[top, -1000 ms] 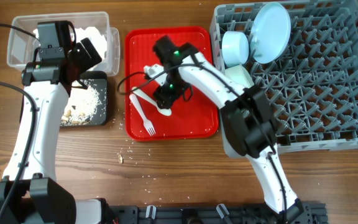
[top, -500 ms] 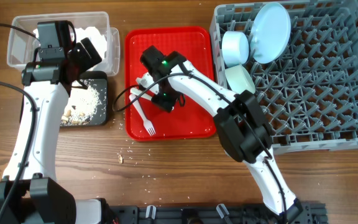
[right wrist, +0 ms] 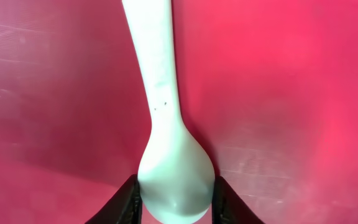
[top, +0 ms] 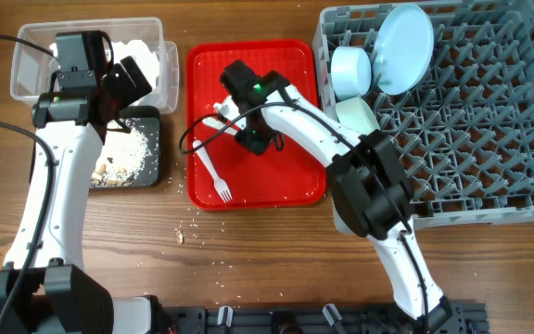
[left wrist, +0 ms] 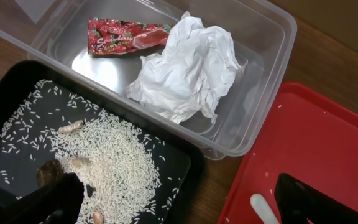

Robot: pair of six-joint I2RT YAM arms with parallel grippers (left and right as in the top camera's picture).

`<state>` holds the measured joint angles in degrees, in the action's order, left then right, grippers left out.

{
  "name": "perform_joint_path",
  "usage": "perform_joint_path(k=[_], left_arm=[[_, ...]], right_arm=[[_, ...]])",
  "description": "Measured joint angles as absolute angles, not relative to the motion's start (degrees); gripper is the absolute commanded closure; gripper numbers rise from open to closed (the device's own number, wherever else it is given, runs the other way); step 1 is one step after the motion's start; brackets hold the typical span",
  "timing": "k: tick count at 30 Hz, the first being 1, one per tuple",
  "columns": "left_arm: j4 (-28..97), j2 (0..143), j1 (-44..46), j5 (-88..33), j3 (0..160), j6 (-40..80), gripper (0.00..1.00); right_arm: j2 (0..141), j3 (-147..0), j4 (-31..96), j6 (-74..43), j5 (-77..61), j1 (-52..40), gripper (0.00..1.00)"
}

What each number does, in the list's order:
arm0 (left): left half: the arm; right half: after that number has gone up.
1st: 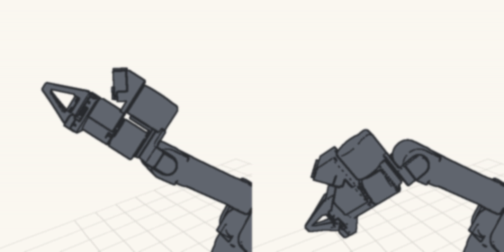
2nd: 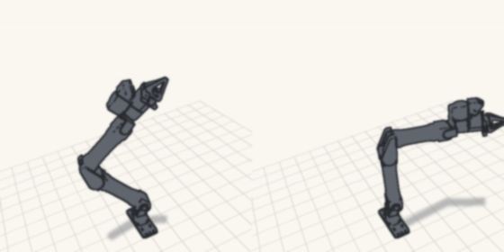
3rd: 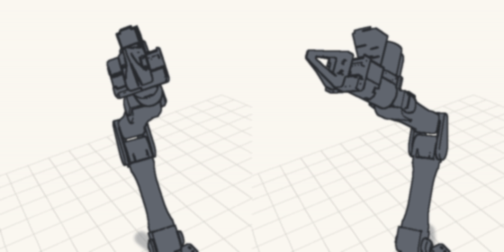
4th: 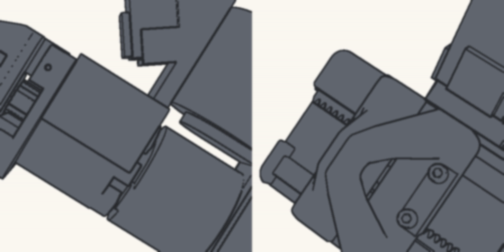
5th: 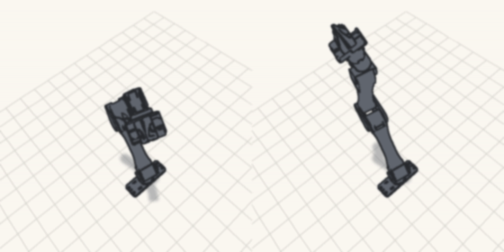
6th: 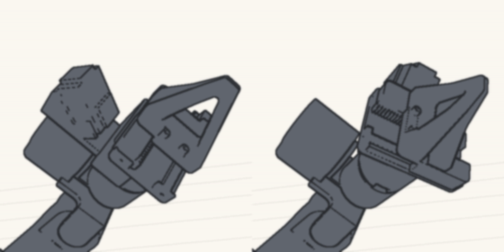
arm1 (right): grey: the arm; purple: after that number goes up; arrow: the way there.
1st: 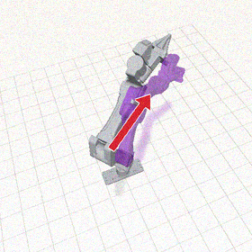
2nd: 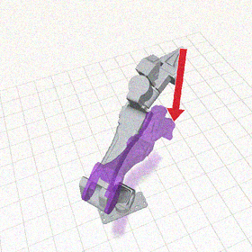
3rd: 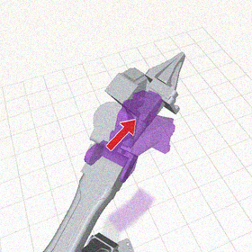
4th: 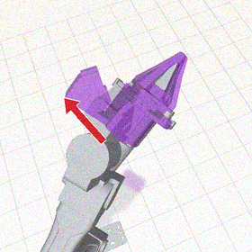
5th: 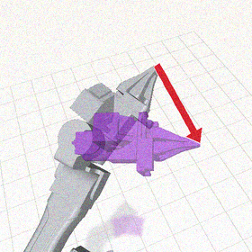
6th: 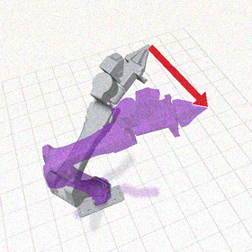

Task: Sort waste into correct bins and load items into the dishwasher rack
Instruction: 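Reach to the white spoon on the red tray and grasp it with right gripper, then carry the white spoon to the rack and insert it upright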

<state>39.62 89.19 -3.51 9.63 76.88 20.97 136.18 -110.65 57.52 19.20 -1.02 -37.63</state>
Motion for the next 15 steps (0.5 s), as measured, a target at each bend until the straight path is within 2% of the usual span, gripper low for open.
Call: perform_joint_path(k=[3, 15], left_arm=[[39.6, 89.2, -3.5, 9.6, 76.9, 20.9, 0.0], [39.6, 89.2, -3.5, 9.6, 76.9, 21.0, 0.0]], right_arm=[[136.2, -110.7, 57.5, 19.2, -1.0, -36.9, 0.93], [133.0, -108.9, 59.2, 18.0, 0.5, -35.9, 0.91]])
